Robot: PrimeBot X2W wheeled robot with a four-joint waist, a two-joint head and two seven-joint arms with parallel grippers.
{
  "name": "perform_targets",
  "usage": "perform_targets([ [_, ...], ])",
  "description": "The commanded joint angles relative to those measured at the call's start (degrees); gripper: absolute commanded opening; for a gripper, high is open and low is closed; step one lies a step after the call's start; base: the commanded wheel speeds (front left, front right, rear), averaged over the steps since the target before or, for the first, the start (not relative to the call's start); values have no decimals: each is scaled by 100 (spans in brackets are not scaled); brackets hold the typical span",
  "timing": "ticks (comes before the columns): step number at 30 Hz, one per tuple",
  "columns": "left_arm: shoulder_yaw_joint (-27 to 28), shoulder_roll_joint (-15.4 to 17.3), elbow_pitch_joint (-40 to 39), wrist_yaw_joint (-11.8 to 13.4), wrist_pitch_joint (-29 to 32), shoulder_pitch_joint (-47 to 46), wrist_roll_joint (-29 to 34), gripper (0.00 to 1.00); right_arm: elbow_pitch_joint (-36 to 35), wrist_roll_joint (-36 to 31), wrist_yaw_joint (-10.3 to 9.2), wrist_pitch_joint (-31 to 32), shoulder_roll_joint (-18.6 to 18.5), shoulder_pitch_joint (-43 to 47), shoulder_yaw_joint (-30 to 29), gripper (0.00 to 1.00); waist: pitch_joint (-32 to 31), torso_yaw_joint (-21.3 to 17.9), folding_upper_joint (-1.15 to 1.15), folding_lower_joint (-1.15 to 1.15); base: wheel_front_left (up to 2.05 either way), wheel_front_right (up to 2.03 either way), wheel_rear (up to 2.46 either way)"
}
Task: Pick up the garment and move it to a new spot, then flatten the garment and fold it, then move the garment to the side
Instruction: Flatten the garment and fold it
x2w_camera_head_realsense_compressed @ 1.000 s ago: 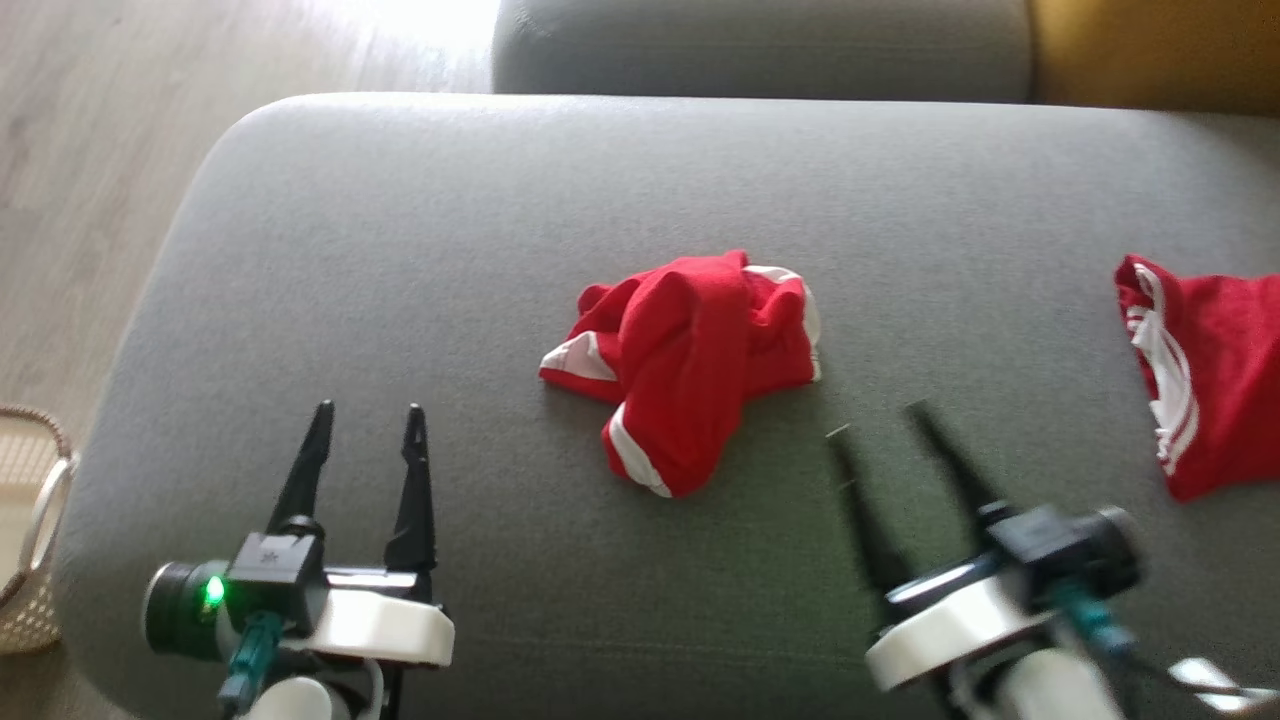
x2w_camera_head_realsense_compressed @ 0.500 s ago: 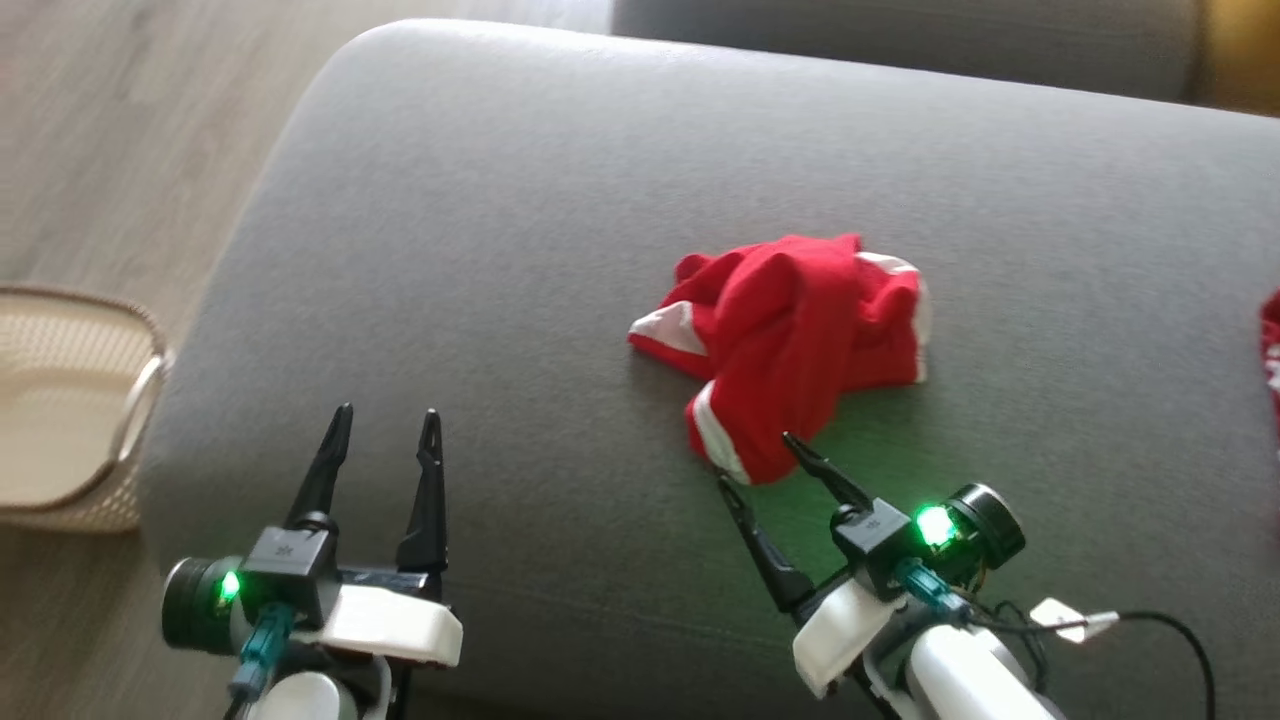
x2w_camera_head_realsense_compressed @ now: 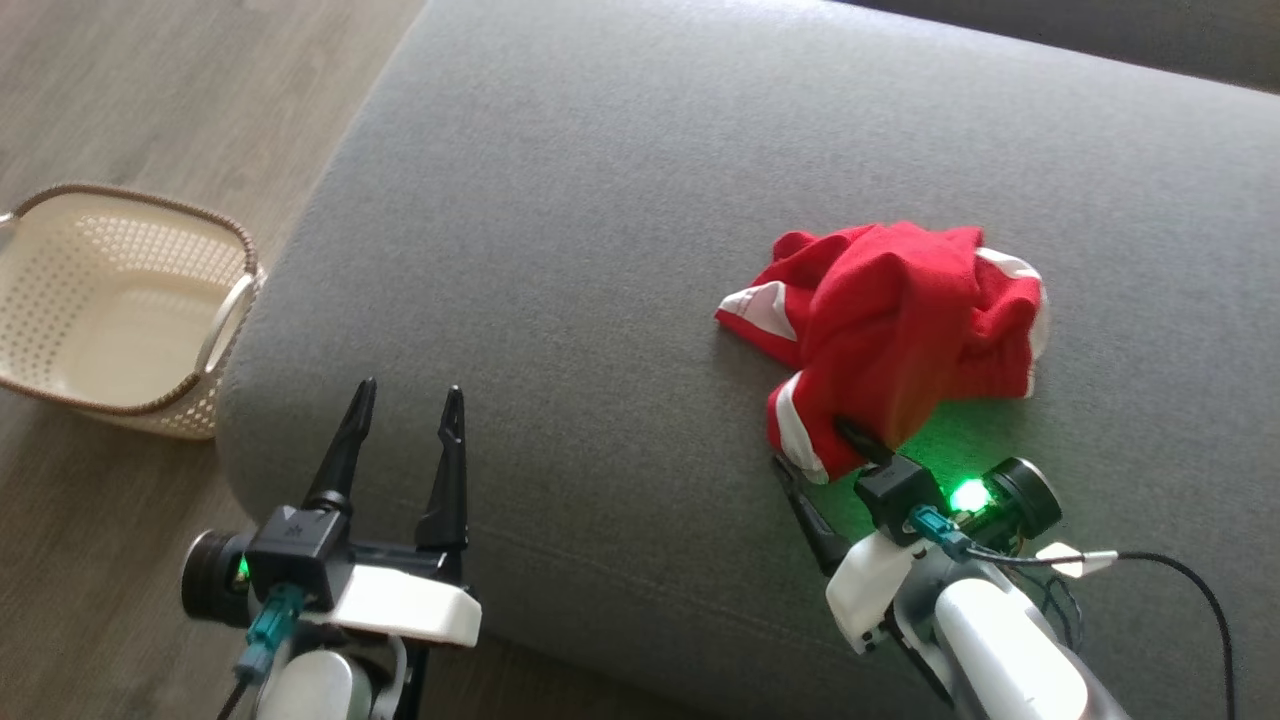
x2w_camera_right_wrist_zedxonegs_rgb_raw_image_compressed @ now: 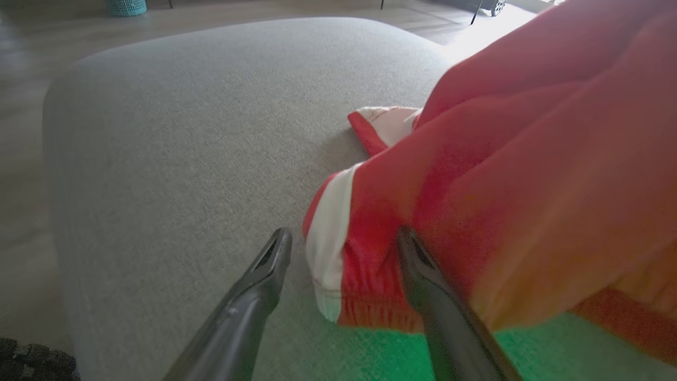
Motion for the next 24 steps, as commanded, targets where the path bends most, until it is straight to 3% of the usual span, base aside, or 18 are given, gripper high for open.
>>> perform_targets([
  [1,137,-18,-189,-11,-30,-235,-37,100,14,-54,-2,13,36,-200,44,100,46,74,0,0,0,0,0],
  [2,133,-21,-184,-13,-30,-232,-39,100,89,-69,-2,40,36,-234,29,40,47,87,0,0,0,0,0],
  [3,129,-24,-175,-11,-30,-230,-39,100,158,-90,-2,68,36,-266,18,0,43,96,0,0,0,0,0],
  [11,154,-32,-114,-11,-30,-220,-33,100,302,81,-2,84,36,-430,116,0,-115,16,0,0,0,0,0],
  [17,264,-34,-99,3,-30,-183,-327,100,-300,1220,-2,21,36,-802,685,0,-356,-156,0,0,0,0,0],
  [24,308,-35,-23,-11,-30,-32,-269,100,-1425,2616,-2,11,36,-1923,1325,0,-704,-388,0,0,0,0,0],
])
